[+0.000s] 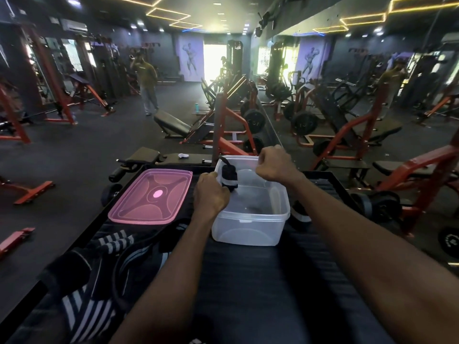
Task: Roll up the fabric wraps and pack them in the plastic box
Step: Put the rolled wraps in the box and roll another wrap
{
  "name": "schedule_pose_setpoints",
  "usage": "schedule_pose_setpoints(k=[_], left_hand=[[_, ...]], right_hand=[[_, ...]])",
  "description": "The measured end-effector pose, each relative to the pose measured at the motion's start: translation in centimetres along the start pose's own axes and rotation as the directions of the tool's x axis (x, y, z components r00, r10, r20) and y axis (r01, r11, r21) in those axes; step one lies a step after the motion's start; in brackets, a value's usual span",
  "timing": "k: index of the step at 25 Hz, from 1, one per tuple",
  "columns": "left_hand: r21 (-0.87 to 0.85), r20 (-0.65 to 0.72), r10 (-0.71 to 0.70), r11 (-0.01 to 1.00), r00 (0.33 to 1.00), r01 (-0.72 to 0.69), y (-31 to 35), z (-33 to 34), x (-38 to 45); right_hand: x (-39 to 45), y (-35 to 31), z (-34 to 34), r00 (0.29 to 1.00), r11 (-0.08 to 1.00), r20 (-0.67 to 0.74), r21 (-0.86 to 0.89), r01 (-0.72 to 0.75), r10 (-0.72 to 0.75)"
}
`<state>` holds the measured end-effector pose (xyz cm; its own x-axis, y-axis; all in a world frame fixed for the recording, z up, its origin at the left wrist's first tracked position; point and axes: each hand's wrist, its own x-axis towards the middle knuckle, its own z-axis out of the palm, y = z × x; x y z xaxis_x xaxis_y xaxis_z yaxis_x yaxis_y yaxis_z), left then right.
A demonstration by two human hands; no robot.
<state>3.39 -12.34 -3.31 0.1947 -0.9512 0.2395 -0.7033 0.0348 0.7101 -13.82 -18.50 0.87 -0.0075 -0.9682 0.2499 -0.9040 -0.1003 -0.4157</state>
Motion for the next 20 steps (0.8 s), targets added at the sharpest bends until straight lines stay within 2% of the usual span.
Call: schedule_pose_setpoints(k=[6,8,11,13,16,20], left_hand=[[0.043,0.021,-0.028,0.999,0.999,0.027,0.4,-0.2,-0.1],[0.046,0.025,-0.031,0.999,0.999,0.03,0.5,-0.2,-0.2],[0.038,0.026,-0.051,0.998,0.998,0.05,0.7,-0.3,-0.3],[0.037,0.028,-0.064,0.997,0.998,0.063,0.8,-0.5,-0.4],[0.027,0.036,-0.069,0.997,0.997,0.068,1.0,-0.7,-0.5],[0.036,0.039,-0.046,0.998,0.998,0.044,1.2,-0.8,-0.7]], right_hand=[[-3.6,2.6,-2.1,0.986,0.978,-0.045,-0.126,-0.166,0.162],[-4.4,4.0,-3.6,0.971,0.966,0.078,-0.141,-0.215,0.227],[-6.0,6.4,-4.9,0.889,0.976,0.404,-0.078,-0.202,0.216],[-7.5,7.7,-4.5,0.852,0.972,0.468,-0.089,-0.219,0.235],[-8.8,9.1,-3.2,0.904,0.96,0.353,0.048,-0.274,0.24],[-7.6,9.0,-5.9,0.971,0.964,0.028,0.112,-0.241,0.239]])
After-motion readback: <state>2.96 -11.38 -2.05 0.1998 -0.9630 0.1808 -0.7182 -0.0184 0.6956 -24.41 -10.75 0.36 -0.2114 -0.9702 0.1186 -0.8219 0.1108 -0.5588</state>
